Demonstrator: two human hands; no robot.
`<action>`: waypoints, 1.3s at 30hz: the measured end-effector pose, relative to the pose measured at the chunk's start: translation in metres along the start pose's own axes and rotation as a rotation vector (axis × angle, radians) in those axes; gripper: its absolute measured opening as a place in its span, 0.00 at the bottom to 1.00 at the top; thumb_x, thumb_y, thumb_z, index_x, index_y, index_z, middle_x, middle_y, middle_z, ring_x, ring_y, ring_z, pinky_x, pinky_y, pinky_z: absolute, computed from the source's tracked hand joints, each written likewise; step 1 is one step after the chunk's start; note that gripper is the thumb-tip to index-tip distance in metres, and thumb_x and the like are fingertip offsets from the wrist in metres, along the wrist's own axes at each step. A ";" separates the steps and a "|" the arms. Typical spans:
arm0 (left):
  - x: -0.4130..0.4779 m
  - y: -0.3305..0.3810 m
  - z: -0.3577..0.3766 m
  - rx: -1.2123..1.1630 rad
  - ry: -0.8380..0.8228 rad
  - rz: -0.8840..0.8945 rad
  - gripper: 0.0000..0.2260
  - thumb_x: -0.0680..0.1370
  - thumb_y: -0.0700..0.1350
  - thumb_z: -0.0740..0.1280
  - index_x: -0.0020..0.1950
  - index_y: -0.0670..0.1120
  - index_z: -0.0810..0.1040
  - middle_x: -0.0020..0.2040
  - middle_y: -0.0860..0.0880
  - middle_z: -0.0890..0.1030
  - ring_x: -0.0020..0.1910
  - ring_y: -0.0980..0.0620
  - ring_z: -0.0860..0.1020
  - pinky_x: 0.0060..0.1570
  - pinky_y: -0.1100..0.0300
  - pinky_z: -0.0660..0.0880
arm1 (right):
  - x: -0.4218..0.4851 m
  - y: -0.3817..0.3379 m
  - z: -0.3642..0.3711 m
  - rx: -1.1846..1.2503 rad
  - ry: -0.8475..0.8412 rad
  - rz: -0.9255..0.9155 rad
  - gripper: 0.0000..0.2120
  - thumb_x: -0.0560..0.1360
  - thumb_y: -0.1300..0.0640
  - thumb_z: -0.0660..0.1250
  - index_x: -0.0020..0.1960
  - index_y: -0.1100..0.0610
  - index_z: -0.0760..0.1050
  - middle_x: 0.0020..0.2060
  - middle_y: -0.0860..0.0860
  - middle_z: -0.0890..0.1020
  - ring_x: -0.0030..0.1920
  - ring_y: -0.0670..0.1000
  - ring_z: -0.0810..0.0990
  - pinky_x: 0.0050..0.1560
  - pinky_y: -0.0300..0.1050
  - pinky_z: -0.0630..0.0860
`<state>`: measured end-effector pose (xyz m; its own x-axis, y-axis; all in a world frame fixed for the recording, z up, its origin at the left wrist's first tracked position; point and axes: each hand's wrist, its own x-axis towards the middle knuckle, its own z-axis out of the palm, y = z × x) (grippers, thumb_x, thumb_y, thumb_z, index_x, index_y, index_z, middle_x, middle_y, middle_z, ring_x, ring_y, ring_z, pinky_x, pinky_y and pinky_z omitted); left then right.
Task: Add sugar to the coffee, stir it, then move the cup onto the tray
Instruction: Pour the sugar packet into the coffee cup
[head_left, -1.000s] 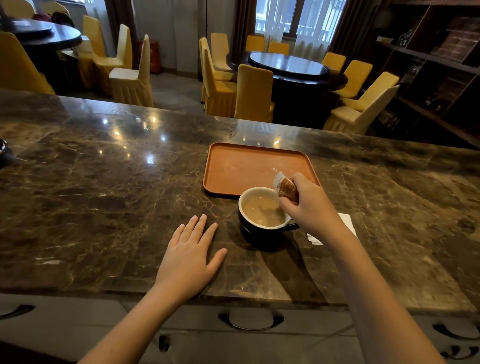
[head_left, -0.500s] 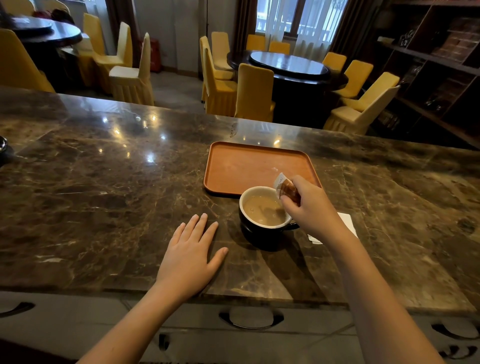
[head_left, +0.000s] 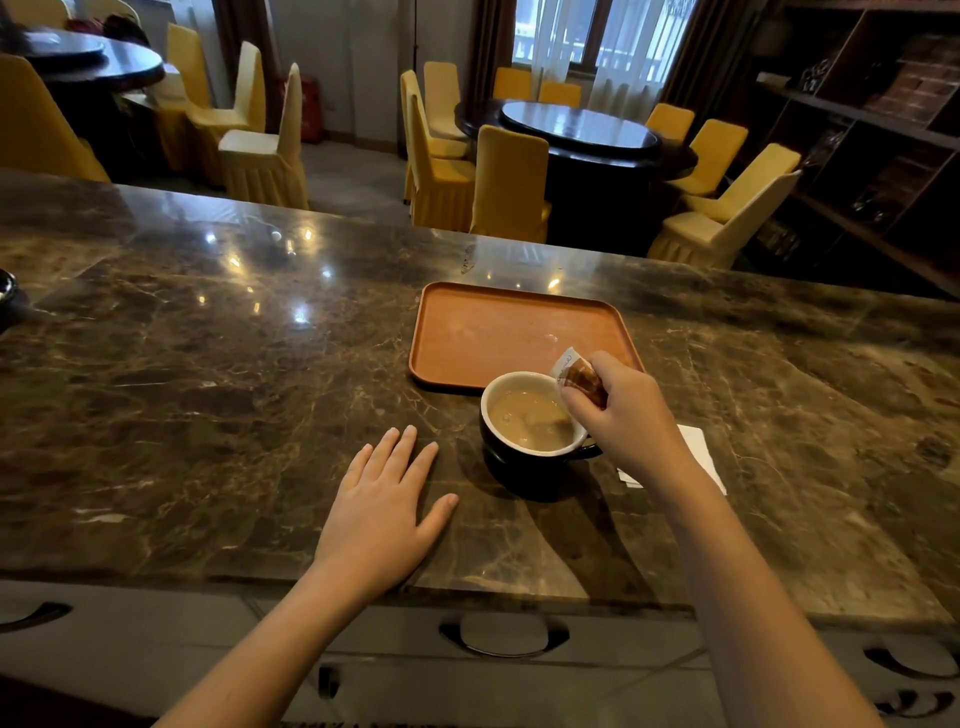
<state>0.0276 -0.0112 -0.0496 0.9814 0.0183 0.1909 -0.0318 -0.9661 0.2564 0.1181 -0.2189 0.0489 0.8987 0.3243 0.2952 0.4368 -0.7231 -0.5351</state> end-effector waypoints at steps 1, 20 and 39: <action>0.000 0.000 0.000 0.001 0.002 0.001 0.34 0.70 0.66 0.39 0.72 0.52 0.53 0.74 0.49 0.51 0.71 0.52 0.46 0.67 0.55 0.40 | 0.000 -0.001 0.000 0.011 0.012 0.010 0.07 0.75 0.53 0.64 0.40 0.54 0.71 0.33 0.46 0.73 0.33 0.44 0.72 0.32 0.35 0.65; 0.000 -0.001 0.001 0.038 -0.001 -0.001 0.33 0.70 0.66 0.38 0.72 0.53 0.51 0.74 0.50 0.50 0.72 0.53 0.45 0.67 0.57 0.38 | -0.014 -0.006 0.003 0.591 0.181 0.283 0.05 0.75 0.54 0.65 0.45 0.52 0.80 0.39 0.47 0.81 0.43 0.47 0.79 0.40 0.37 0.75; 0.002 -0.003 0.002 0.036 -0.014 0.011 0.35 0.69 0.67 0.39 0.72 0.52 0.52 0.74 0.49 0.51 0.71 0.53 0.46 0.67 0.56 0.41 | -0.064 0.030 -0.025 0.782 0.059 0.486 0.01 0.70 0.64 0.69 0.42 0.61 0.77 0.36 0.50 0.83 0.41 0.50 0.82 0.39 0.40 0.76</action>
<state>0.0298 -0.0088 -0.0516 0.9836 0.0041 0.1806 -0.0364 -0.9747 0.2203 0.0731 -0.2765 0.0334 0.9963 0.0458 -0.0732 -0.0657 -0.1472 -0.9869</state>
